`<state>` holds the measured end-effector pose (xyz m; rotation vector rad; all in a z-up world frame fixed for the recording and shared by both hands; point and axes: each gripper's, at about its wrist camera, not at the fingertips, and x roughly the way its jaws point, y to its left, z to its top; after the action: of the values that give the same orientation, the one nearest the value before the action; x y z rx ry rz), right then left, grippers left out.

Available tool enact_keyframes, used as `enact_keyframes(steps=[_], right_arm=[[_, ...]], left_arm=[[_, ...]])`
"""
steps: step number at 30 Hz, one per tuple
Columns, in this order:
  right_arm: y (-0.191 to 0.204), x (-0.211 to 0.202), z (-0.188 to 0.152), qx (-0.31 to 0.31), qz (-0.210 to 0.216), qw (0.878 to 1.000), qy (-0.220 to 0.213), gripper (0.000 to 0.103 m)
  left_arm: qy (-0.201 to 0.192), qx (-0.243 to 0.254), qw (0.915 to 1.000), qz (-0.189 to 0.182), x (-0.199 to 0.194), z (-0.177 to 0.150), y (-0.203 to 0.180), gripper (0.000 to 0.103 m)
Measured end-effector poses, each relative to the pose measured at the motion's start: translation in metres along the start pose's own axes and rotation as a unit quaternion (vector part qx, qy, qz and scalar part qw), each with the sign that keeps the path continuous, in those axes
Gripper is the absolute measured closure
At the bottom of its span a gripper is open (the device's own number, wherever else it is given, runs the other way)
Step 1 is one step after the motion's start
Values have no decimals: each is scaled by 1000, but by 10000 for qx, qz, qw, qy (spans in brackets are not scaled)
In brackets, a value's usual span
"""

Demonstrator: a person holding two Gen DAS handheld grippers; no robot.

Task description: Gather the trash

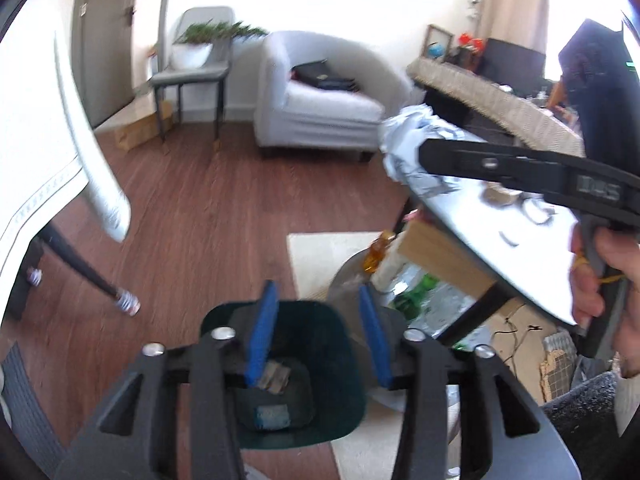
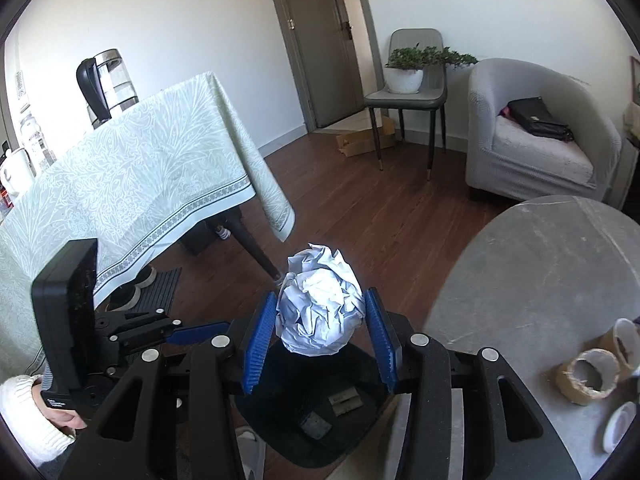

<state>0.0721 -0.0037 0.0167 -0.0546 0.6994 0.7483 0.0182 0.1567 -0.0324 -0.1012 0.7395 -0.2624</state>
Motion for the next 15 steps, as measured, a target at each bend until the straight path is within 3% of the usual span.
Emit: enact_keyframes(steps=[5,9,15], right_arm=[[-45,-38,-6,362,-355,9984,-243,57],[-73,-64,-17,547,-526,9966,-331,57],[-95,-91,-32,671,-557,9956,-338,57]], left_arm=[[-246,715,9967,-282,3,12,-67,39],[-226,1045,9933,-437,19,20,-116,39],[224,1243,9912,-390,56,24,-162,43]])
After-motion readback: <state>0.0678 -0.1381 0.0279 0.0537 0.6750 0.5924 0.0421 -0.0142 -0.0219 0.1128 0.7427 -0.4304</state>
